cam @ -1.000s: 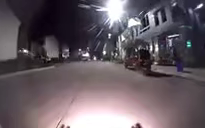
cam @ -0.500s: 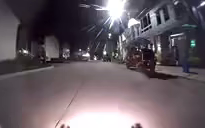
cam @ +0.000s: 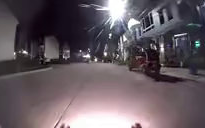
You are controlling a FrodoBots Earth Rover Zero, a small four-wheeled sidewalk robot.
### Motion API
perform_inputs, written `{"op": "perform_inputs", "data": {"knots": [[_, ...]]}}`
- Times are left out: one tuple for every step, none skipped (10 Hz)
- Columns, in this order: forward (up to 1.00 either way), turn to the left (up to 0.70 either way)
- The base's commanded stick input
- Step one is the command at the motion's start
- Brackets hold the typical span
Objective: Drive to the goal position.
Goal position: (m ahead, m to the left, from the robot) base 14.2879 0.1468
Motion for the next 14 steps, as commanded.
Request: {"op": "perform_inputs", "data": {"knots": [[0.70,0.00],[0.70,0.00],[0.70,0.00],[0.70,0.00],[0.70,0.00],[0.70,0.00],[0.70,0.00],[0.70,0.00],[0.70,0.00],[0.70,0.00],[0.70,0.00],[0.70,0.00],[0.70,0.00],[0.70,0.00]]}}
